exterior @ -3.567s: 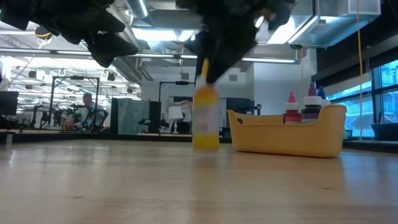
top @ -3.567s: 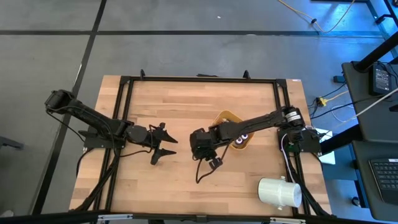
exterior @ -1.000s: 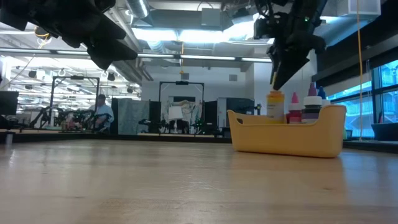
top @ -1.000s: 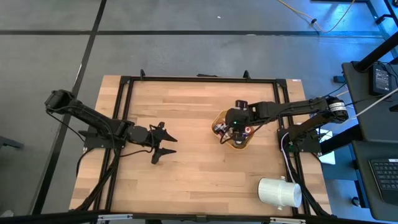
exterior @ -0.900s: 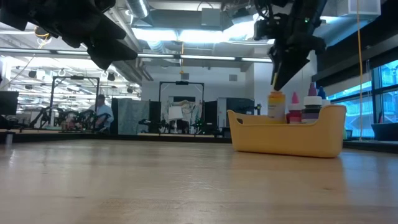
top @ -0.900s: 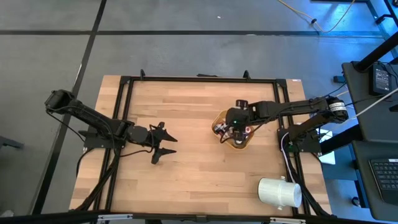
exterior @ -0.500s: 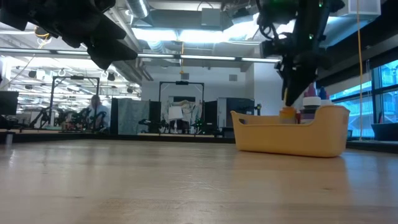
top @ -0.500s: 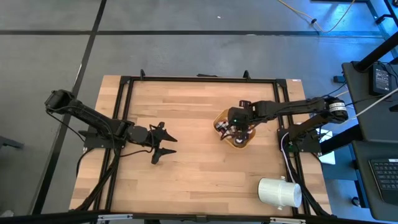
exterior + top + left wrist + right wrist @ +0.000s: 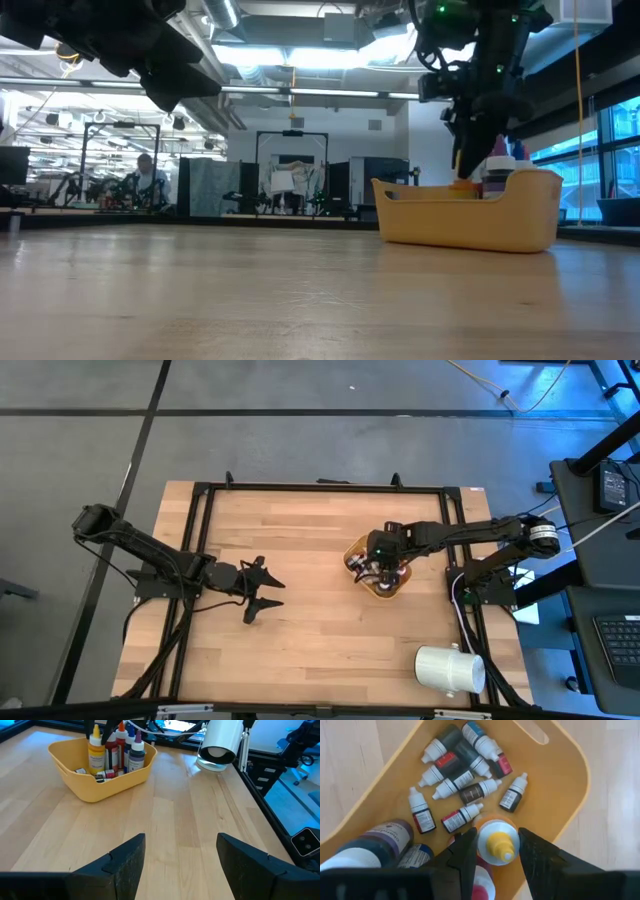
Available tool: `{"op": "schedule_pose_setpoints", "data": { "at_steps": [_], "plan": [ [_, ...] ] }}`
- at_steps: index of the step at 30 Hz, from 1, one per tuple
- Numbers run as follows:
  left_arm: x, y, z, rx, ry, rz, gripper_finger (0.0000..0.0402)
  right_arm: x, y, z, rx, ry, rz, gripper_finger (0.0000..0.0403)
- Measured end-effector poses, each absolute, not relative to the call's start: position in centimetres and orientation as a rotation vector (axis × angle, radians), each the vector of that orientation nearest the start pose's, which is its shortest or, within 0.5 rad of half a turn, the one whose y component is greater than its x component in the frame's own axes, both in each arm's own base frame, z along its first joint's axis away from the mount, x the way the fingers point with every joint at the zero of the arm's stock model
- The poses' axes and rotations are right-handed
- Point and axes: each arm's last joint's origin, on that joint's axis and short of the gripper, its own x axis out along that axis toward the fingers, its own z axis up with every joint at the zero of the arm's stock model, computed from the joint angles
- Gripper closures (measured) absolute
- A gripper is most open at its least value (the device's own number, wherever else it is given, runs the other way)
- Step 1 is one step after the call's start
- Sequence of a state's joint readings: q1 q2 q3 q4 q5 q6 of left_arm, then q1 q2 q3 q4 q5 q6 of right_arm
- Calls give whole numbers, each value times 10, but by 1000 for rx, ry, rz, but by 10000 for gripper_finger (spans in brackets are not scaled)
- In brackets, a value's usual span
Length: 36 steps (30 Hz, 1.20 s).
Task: Pick & Place food coloring
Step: Put the large yellow food coloring bottle in the yellow bin
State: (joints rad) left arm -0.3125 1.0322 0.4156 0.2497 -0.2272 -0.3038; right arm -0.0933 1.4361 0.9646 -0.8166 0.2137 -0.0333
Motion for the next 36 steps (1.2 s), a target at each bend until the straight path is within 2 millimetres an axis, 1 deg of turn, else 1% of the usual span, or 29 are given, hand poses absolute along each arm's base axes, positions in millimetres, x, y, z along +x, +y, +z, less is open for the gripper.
{"op": "schedule_pose_setpoints", "data": {
  "at_steps": [5, 9, 18, 25, 28, 31, 36],
  "plan": [
    [201, -58, 203, -203, 363, -30, 162, 254, -31, 214, -134, 1306, -286, 255],
    [201, -58, 203, -203, 363, -30, 162, 253, -31, 214, -165, 1327, -269, 254],
    [201, -58, 203, -203, 363, -30, 162, 253, -31, 215, -170, 1328, -265, 253],
    [201, -58, 203, -203, 363, -30, 162, 261, -32, 231, -166, 1277, -270, 253],
    [201, -58, 203, -227, 366, -37, 162, 262, -32, 237, -168, 1274, -237, 253],
    [201, -59, 203, -256, 371, -48, 162, 261, -31, 234, -166, 1283, -227, 253],
    [200, -59, 202, -258, 382, -63, 162, 257, -31, 223, -158, 1311, -231, 253]
  ]
}}
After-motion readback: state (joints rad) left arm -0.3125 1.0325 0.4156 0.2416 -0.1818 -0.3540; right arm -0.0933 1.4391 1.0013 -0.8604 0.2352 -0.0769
